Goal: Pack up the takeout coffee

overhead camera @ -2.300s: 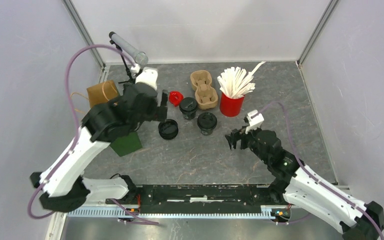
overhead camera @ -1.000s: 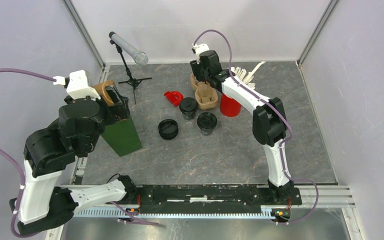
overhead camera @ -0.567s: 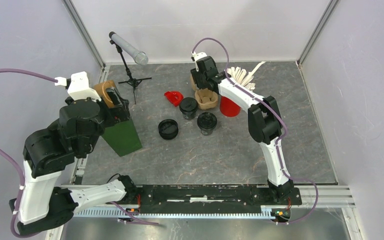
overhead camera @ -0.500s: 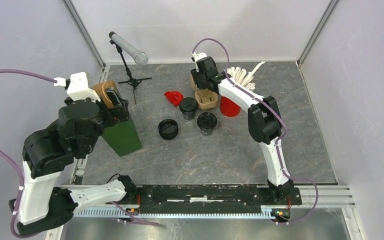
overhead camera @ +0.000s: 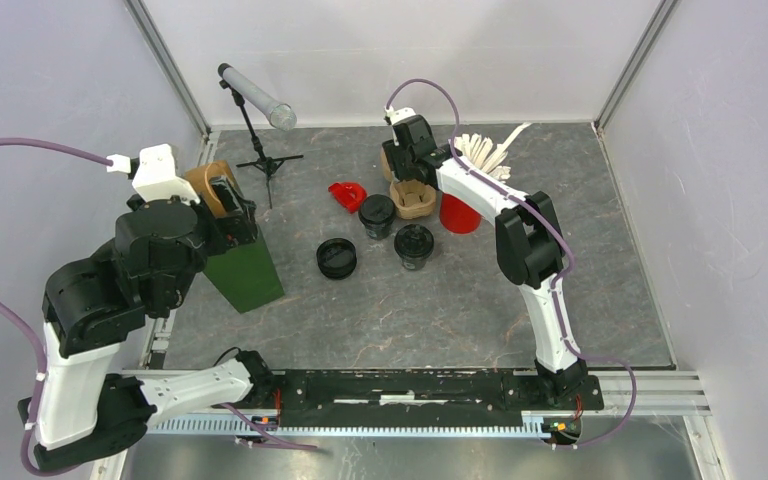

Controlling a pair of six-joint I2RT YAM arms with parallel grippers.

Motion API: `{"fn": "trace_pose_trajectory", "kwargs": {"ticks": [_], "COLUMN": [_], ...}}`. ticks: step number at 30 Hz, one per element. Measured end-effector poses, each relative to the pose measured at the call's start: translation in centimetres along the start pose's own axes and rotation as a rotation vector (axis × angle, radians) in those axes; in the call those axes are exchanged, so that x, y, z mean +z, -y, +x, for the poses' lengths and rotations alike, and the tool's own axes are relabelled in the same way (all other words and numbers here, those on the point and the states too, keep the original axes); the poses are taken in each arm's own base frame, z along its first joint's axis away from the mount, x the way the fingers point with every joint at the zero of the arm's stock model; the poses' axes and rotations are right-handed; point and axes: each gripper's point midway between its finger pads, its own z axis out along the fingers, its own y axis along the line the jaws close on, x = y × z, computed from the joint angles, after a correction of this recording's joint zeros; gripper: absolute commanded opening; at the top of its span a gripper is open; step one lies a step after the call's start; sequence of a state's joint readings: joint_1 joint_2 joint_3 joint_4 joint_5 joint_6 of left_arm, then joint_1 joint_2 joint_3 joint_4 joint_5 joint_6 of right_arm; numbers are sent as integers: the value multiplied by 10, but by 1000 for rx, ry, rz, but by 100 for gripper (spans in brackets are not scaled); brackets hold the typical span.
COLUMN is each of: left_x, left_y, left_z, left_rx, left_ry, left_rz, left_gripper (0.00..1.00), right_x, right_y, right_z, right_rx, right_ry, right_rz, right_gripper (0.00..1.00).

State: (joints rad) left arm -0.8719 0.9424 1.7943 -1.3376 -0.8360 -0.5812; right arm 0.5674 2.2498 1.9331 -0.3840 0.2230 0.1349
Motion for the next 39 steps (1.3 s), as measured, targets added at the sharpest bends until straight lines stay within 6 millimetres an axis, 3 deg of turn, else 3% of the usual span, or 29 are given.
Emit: {"fn": "trace_pose_trajectory", "kwargs": {"ticks": [9, 15, 22, 33, 39], "left_x": [1, 3, 5, 6, 13], "left_y": [4, 11, 16, 18, 22], "left_z": [-1, 2, 5, 8, 22], "left_rx": [0, 10, 18, 22, 48], "left_ry": [-5, -26, -42, -49, -81], "left_rz": [8, 25, 38, 40, 42], "left_gripper": [95, 96, 96, 97, 97], "right_x": [0, 3, 4, 5, -1], "right_y": [0, 0, 0, 2, 4], "right_z": [1, 14, 15, 11, 2], "right_rx": [21, 30, 40, 46, 66], "right_ry": [-1, -29, -29, -10, 7], "right_rz": [4, 7, 11, 0, -17], "right_gripper": [54, 54, 44, 38, 39]}}
